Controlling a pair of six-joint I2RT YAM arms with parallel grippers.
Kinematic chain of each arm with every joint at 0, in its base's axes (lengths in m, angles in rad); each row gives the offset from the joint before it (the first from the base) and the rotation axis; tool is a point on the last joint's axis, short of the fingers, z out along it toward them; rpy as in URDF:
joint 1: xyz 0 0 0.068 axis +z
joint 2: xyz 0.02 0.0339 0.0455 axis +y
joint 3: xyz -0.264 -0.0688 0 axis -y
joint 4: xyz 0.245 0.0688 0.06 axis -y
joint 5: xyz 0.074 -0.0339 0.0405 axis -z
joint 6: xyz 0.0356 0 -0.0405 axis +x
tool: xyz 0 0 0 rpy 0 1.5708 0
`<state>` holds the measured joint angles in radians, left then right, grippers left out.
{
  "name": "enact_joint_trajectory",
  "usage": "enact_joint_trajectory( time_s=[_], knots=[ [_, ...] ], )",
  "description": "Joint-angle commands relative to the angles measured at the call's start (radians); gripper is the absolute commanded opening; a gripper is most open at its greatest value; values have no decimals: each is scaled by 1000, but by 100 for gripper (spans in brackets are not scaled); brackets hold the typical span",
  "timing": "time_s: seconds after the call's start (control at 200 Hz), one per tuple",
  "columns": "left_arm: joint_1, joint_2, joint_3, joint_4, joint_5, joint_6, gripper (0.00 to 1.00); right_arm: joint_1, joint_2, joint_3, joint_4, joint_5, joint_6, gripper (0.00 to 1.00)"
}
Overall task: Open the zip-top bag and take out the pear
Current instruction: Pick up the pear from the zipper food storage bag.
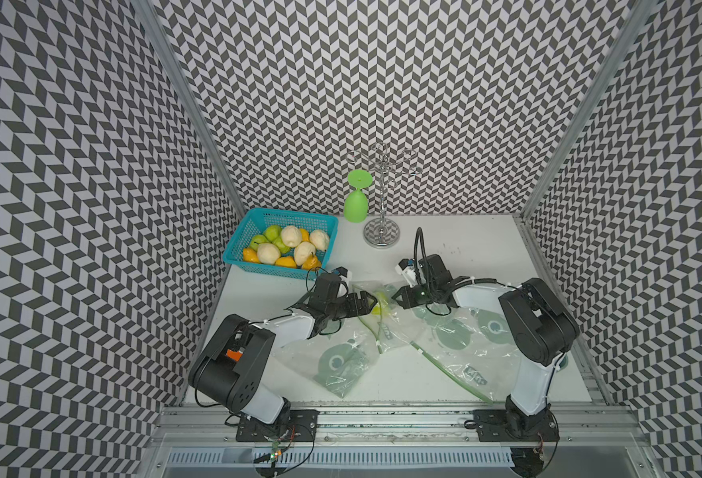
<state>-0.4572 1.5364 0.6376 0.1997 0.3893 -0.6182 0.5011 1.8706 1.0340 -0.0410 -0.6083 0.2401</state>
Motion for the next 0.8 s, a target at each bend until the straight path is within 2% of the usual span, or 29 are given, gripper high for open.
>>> enact_joint_trajectory(
  time_s=[0.0, 0.255, 0.446, 0.686, 0.796],
  knots=[
    [6, 19, -1, -1, 16, 19, 92, 8, -56, 37, 2, -24, 17, 0],
    [6, 19, 2, -4, 14, 17, 90, 28, -51, 105, -34, -15, 33, 0],
    [7, -32, -30, -18, 6, 11, 89, 64, -19, 109, -11, -5, 54, 0],
    [11, -93, -87, -29, -18, -9, 73, 83, 32, 89, 23, 6, 69, 0],
    [12, -68, -80, -21, -15, 1, 74, 93, 66, 89, 30, 7, 67, 0]
  ],
)
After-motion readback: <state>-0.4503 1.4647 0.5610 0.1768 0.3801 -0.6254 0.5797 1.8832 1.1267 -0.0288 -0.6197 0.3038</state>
